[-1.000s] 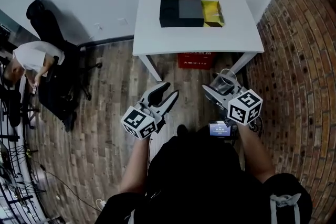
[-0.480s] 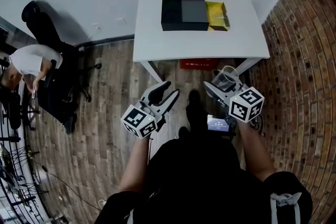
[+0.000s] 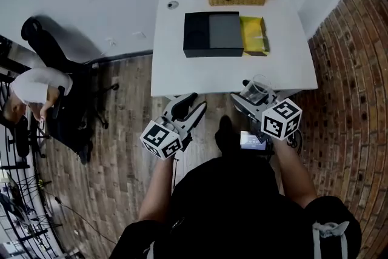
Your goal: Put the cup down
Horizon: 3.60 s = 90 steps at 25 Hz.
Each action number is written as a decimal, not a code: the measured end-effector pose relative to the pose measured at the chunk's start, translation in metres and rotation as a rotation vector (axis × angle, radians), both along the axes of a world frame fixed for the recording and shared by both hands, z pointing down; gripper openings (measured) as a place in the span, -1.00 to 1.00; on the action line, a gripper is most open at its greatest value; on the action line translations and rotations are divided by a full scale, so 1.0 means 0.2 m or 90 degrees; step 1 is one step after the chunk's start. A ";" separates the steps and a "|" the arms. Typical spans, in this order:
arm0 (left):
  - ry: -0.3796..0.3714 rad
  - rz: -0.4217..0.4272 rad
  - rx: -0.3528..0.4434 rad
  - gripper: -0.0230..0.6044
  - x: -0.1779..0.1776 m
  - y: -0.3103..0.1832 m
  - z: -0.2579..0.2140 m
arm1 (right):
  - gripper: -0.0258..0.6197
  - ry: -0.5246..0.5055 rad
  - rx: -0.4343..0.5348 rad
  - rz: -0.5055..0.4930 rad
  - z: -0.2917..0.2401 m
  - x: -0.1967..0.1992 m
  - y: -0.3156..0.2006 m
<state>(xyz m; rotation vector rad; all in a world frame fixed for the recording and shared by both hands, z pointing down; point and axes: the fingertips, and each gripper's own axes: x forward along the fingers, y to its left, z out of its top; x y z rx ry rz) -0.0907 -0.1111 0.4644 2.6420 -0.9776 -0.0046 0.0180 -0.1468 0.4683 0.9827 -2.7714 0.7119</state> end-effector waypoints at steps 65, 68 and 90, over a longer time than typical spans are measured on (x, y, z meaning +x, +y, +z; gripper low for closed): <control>-0.004 -0.017 -0.020 -0.46 -0.22 -0.89 -0.04 | -0.08 0.047 -0.031 -0.038 0.13 -0.24 -1.16; -0.007 -0.028 -0.031 -0.46 -0.24 -0.87 -0.03 | -0.08 0.062 -0.021 -0.038 0.16 -0.25 -1.31; -0.005 -0.116 -0.092 -0.46 -0.38 -0.82 0.10 | -0.08 0.166 0.125 -0.104 0.42 -0.86 -1.82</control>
